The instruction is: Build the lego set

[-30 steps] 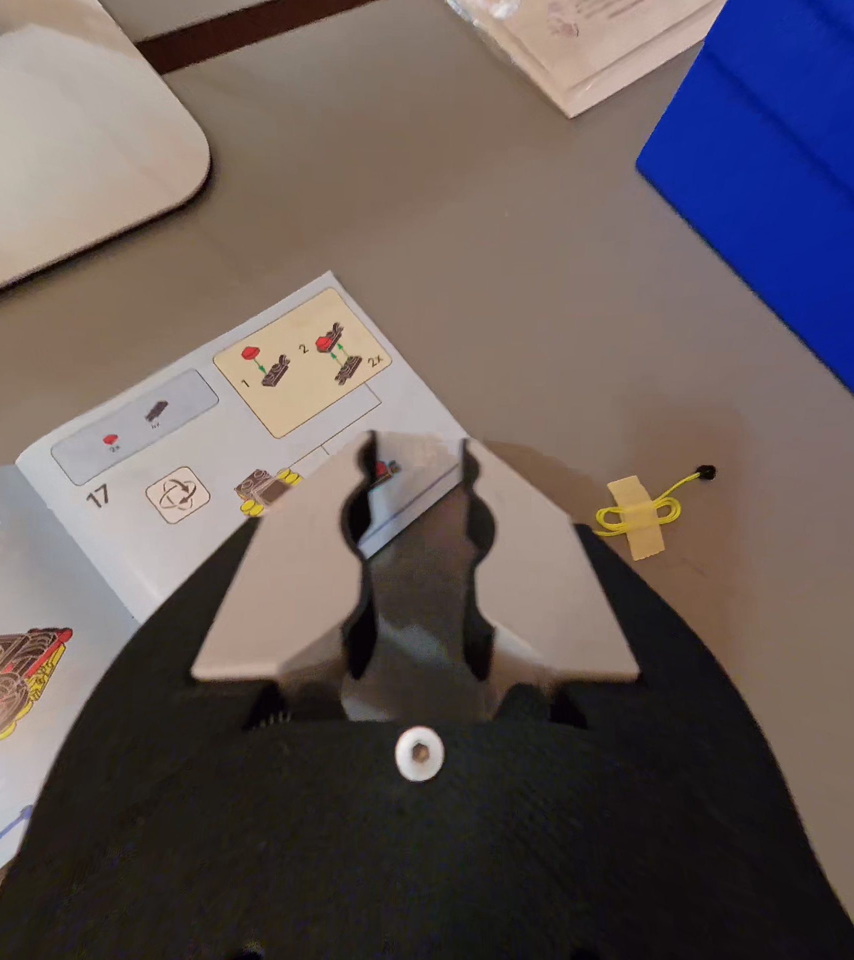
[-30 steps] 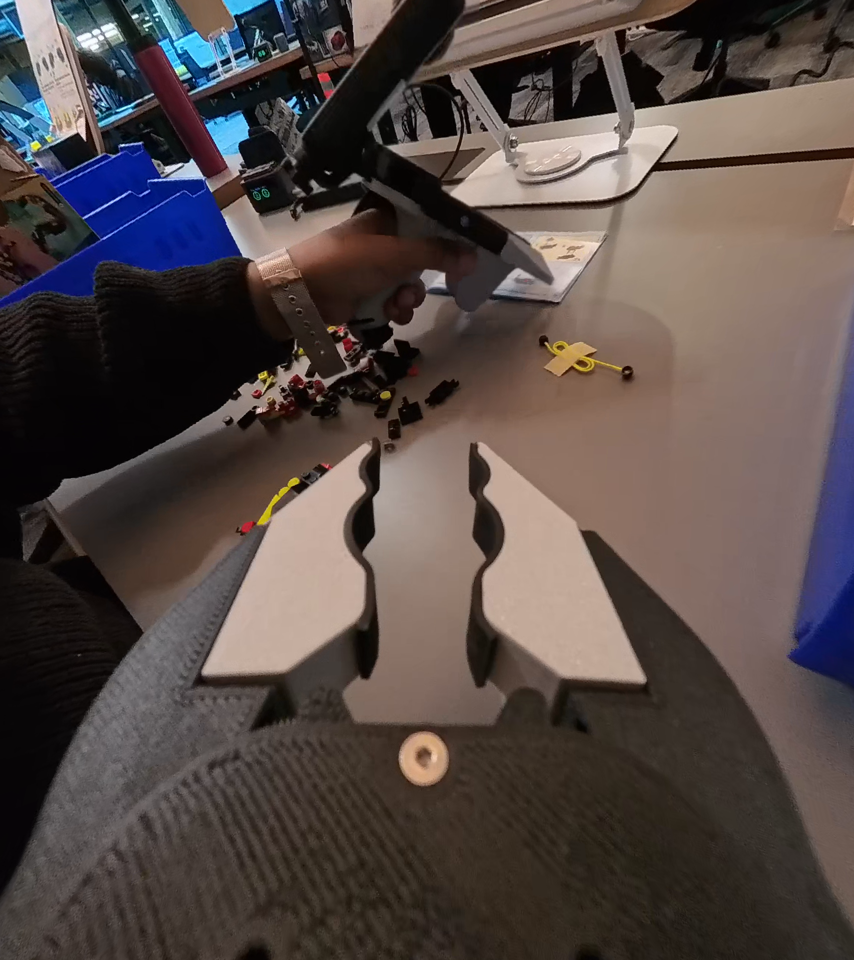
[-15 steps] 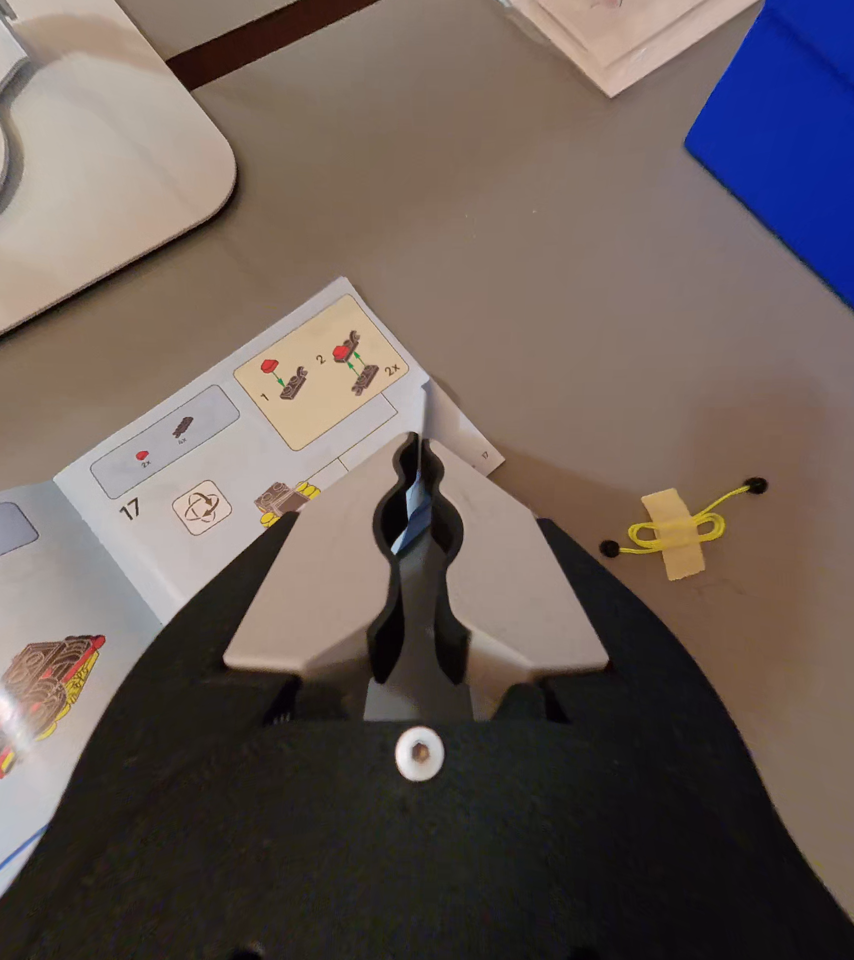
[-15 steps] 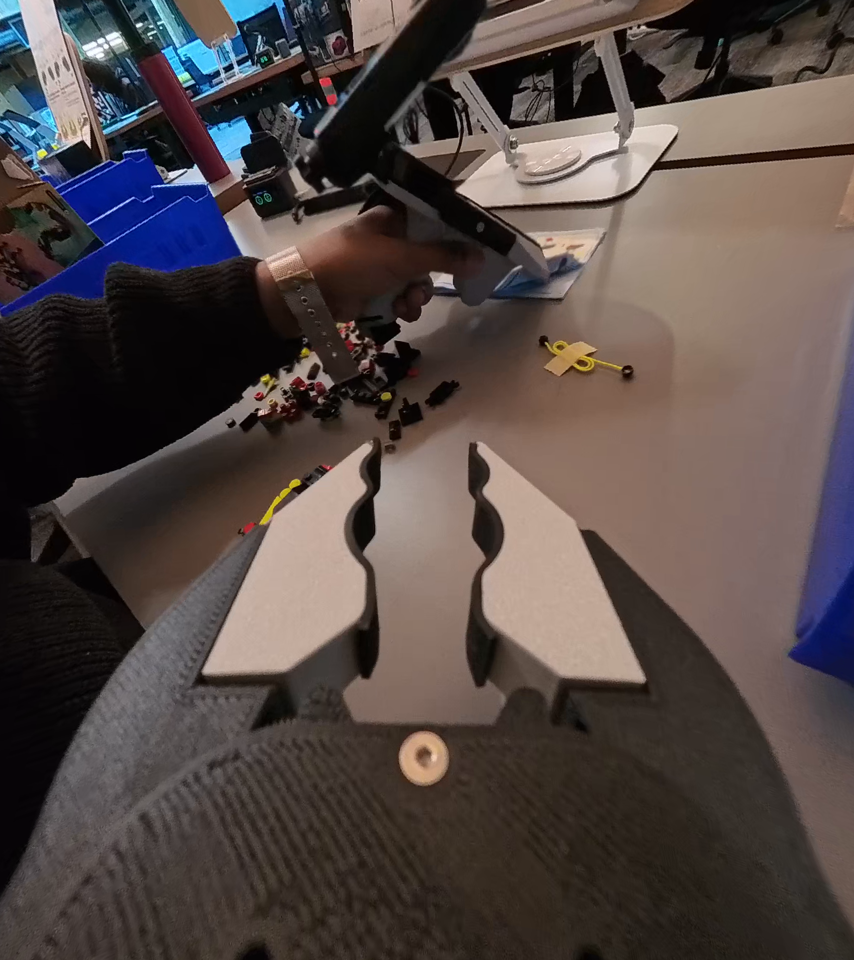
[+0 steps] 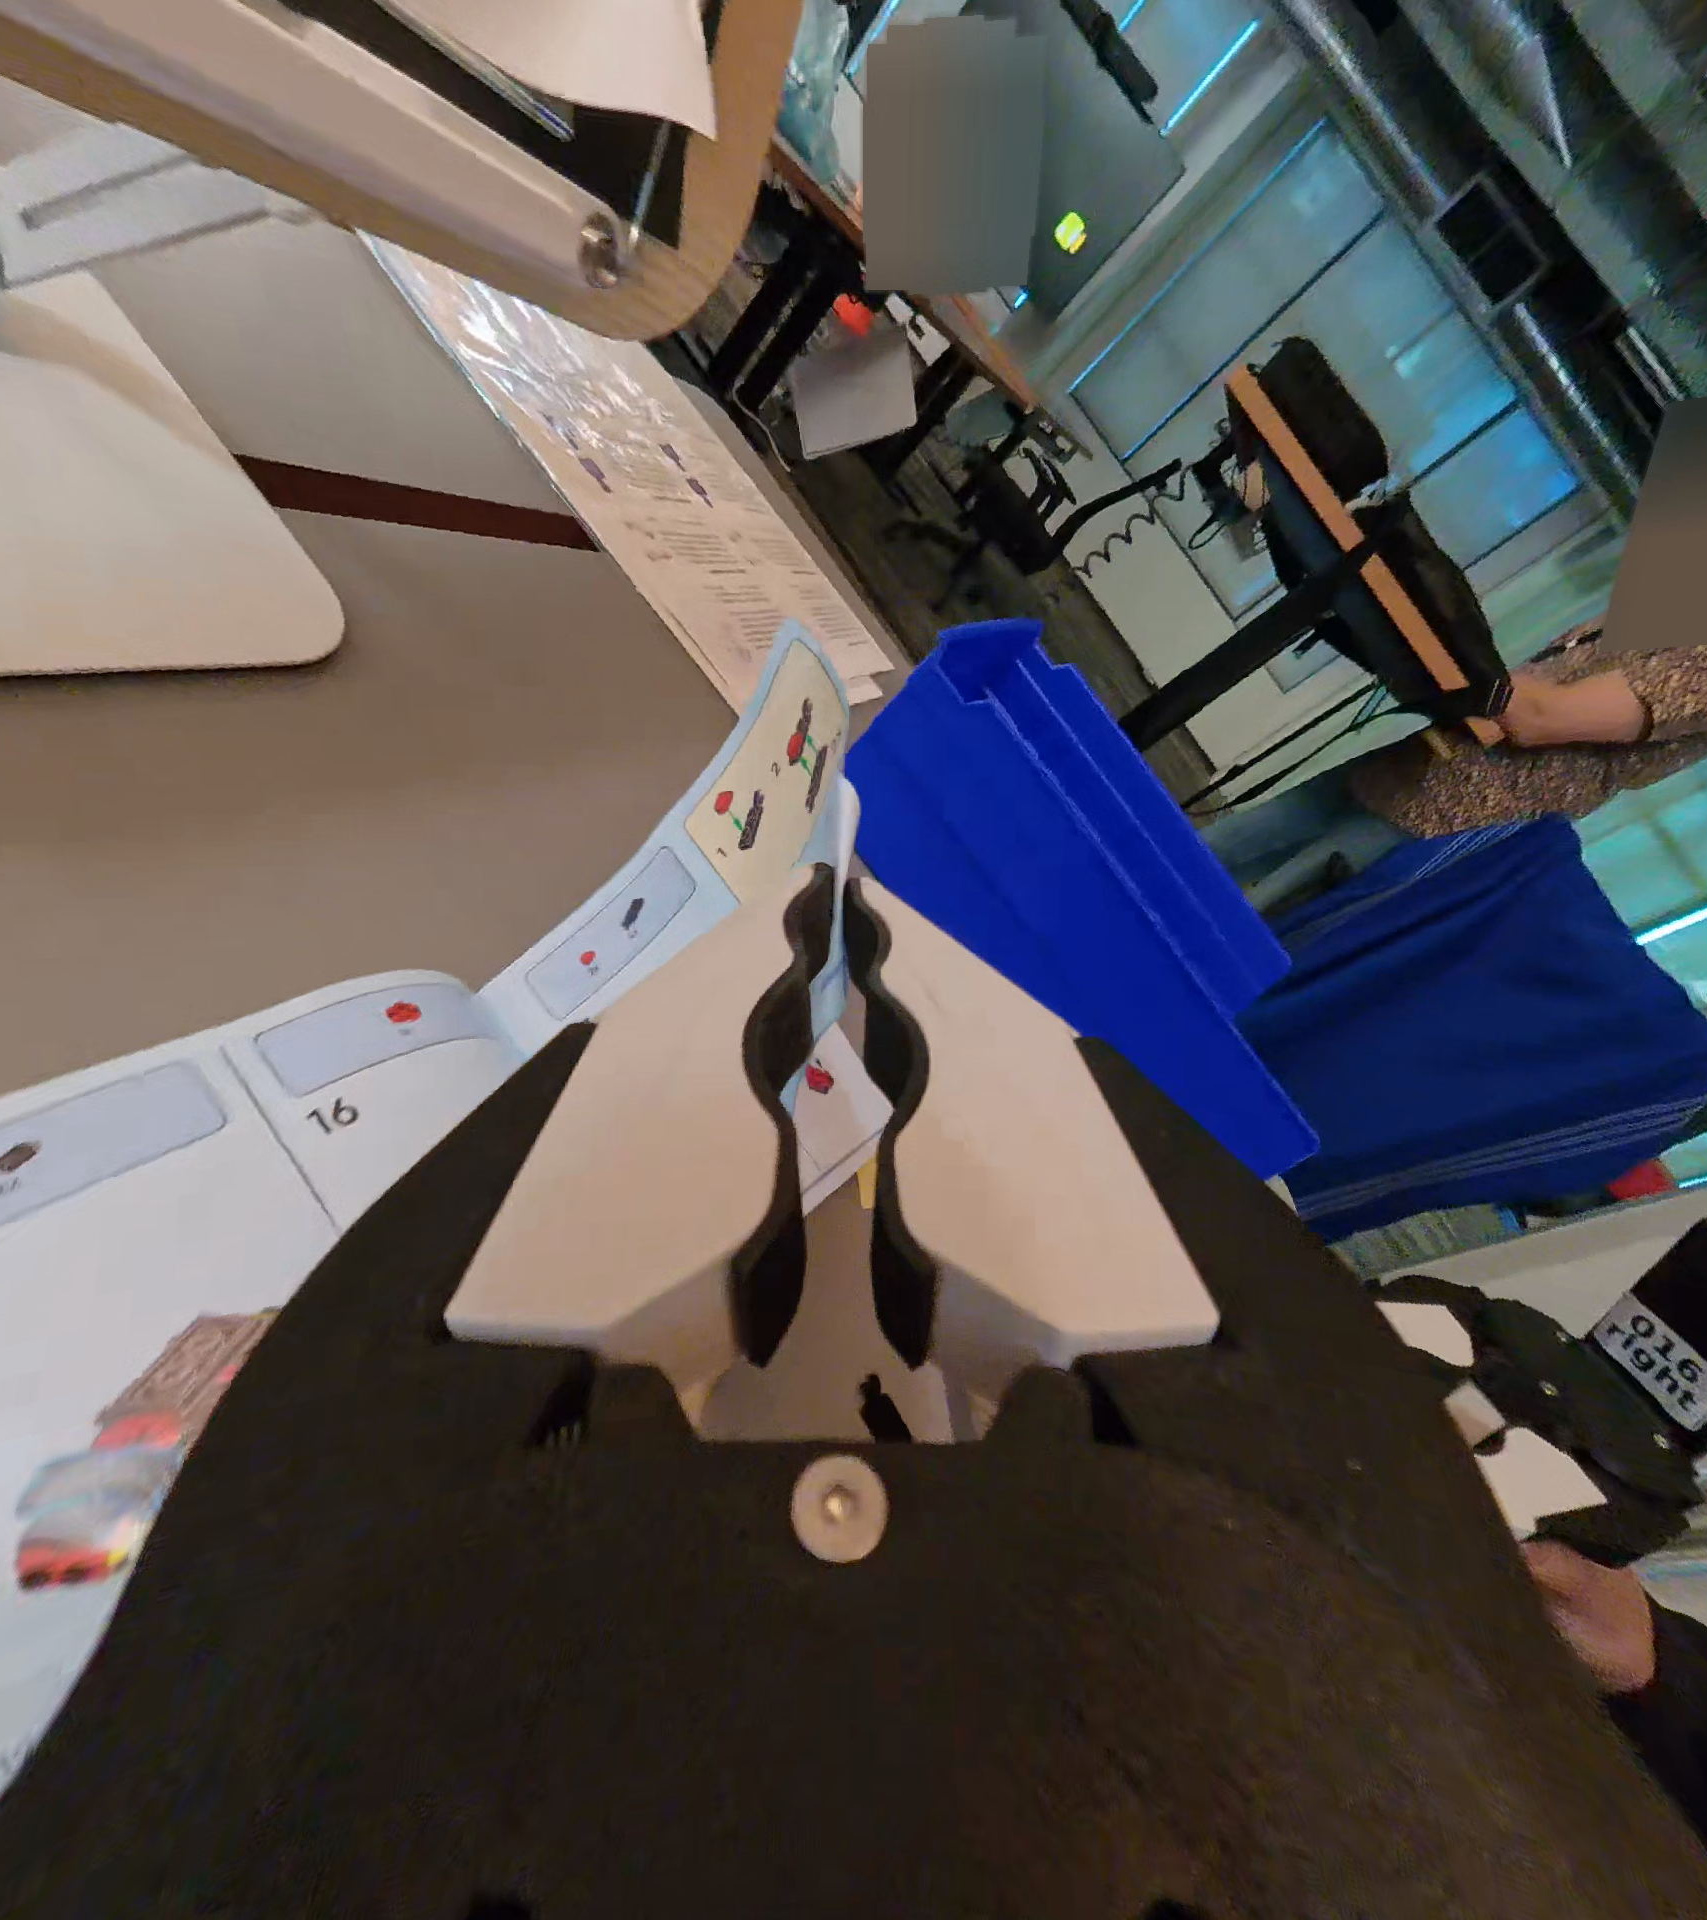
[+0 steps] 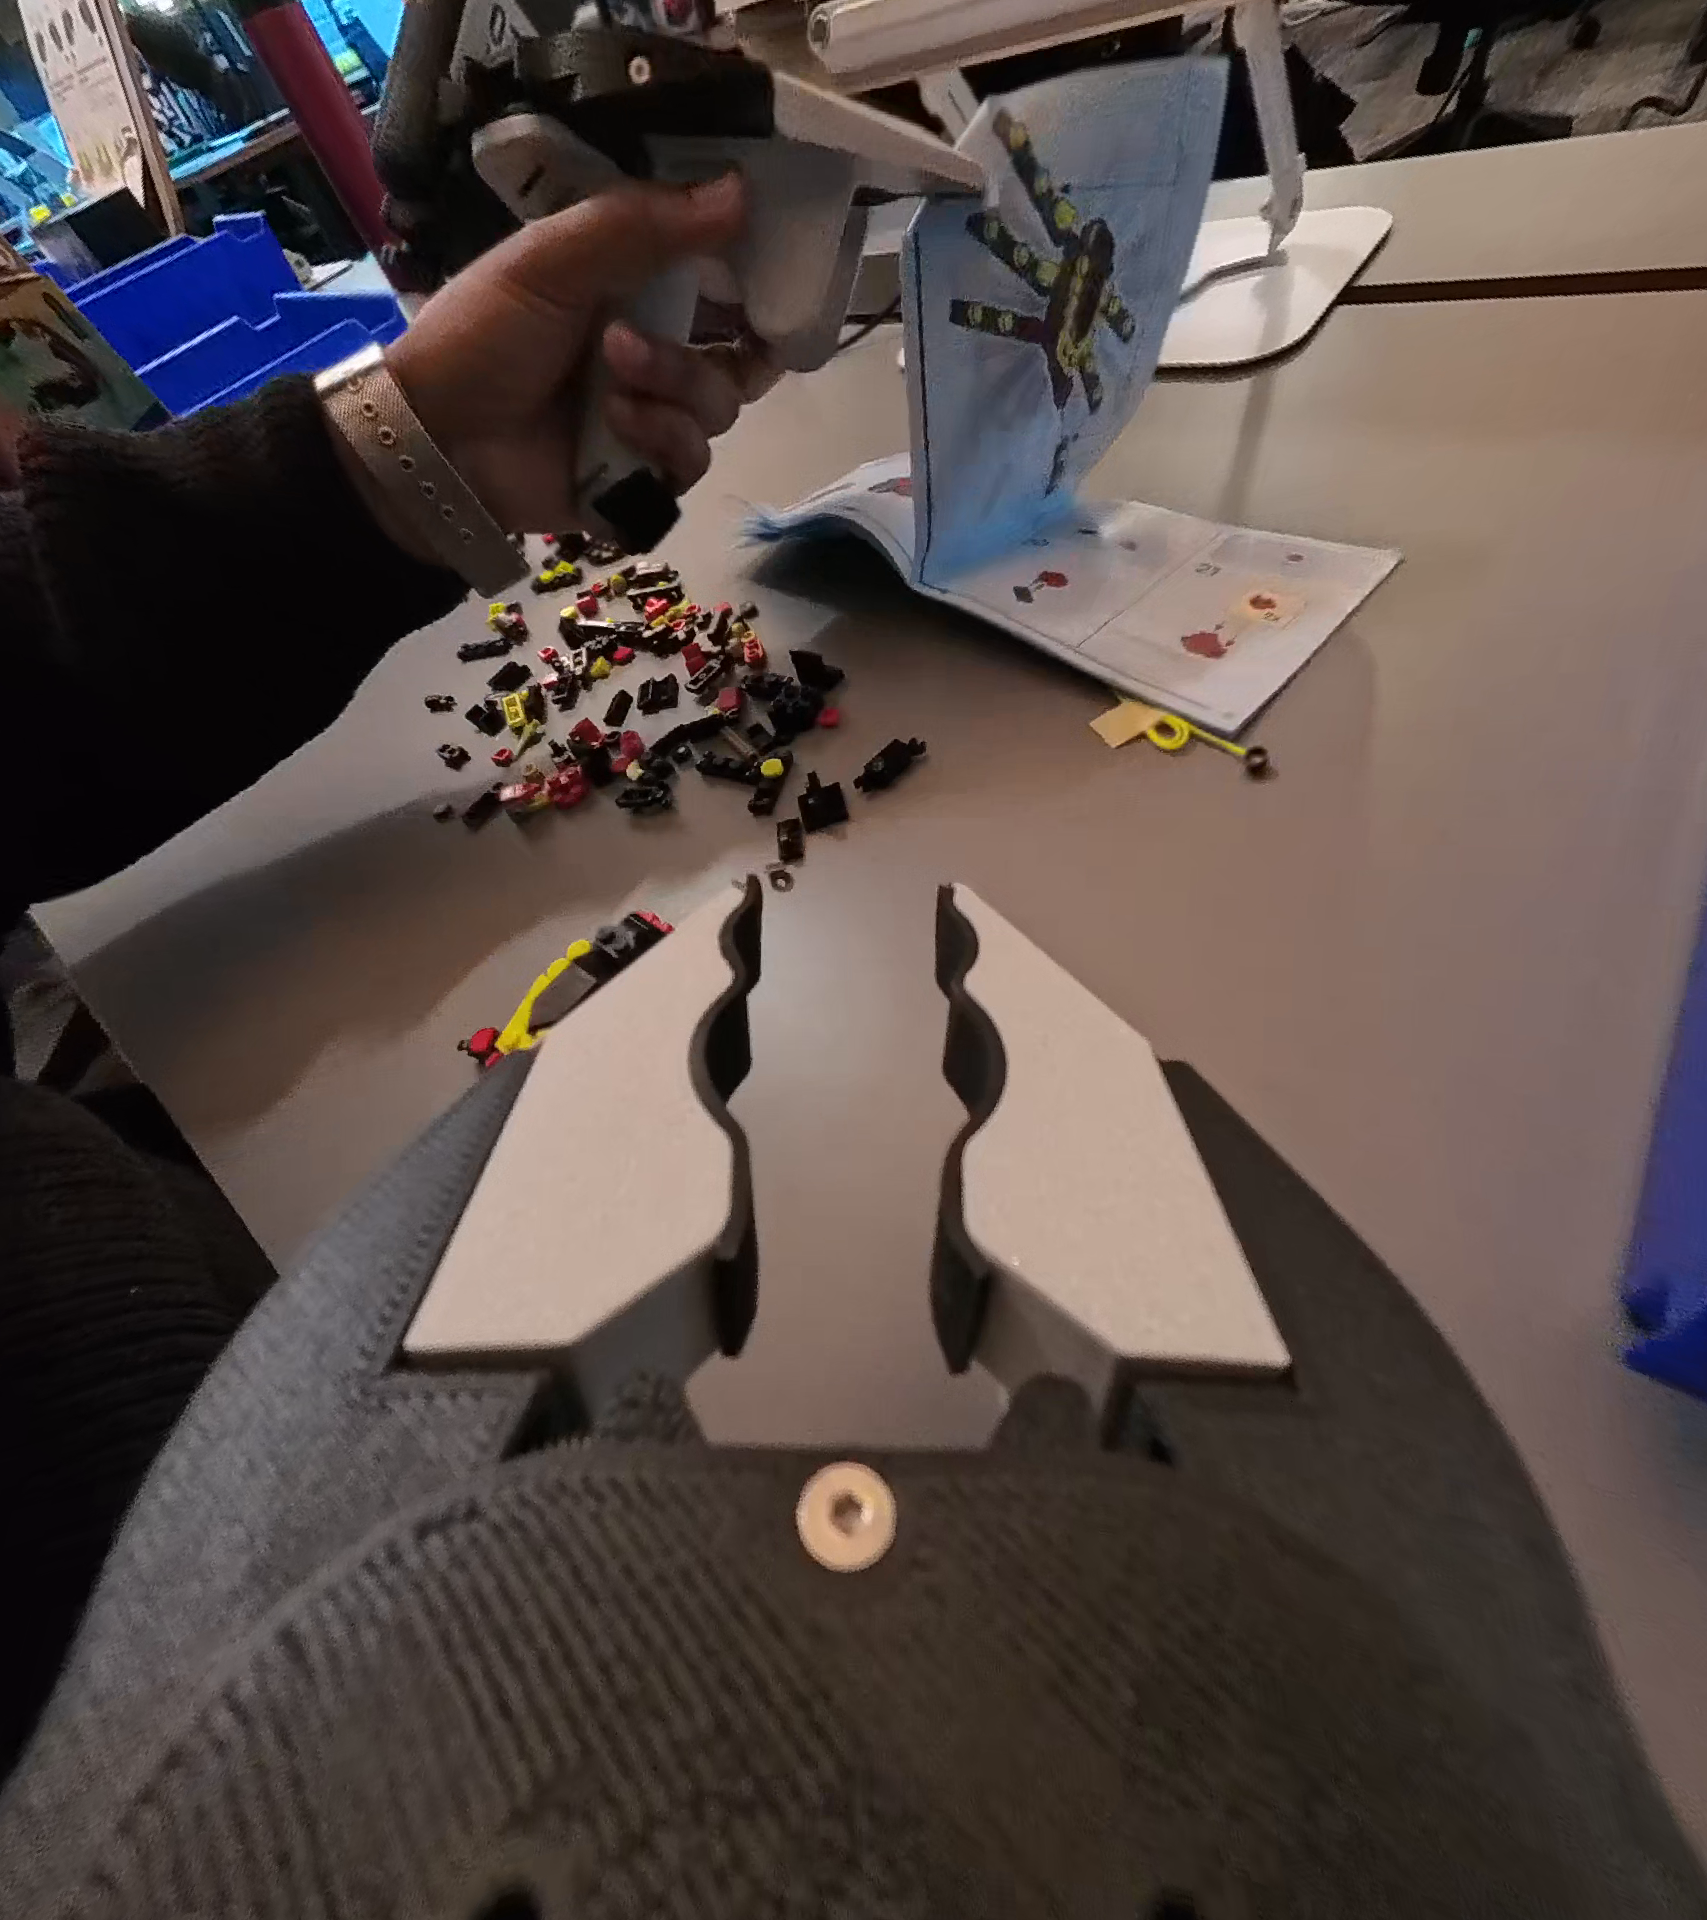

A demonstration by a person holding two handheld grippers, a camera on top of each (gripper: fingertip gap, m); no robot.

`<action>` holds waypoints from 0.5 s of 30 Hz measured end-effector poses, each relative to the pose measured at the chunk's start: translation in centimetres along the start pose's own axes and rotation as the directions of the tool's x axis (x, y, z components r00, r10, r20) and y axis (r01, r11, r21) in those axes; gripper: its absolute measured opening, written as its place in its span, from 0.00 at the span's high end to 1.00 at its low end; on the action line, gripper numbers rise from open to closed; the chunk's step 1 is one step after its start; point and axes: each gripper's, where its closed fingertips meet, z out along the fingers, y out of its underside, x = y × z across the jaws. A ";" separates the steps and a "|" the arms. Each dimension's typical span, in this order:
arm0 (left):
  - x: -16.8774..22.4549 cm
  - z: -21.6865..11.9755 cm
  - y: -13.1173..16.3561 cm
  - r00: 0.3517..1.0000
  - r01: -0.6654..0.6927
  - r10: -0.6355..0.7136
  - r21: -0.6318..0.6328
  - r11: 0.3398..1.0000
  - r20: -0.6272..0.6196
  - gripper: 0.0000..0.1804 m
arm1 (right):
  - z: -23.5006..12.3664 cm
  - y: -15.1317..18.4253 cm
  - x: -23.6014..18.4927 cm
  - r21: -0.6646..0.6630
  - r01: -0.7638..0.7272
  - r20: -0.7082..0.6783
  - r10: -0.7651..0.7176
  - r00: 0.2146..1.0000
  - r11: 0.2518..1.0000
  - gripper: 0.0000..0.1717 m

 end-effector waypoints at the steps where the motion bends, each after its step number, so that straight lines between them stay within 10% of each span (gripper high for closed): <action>1: -0.2 -0.4 -0.2 1.000 0.003 -0.003 0.016 1.000 -0.004 1.00 | 0.3 0.1 -0.1 -0.006 0.006 0.002 -0.006 1.000 1.000 0.81; 15: 1.4 -0.4 2.6 0.988 0.033 -0.031 0.009 0.999 -0.149 0.98 | 9.8 -8.5 -0.8 0.188 0.095 0.293 -0.149 0.944 0.978 0.62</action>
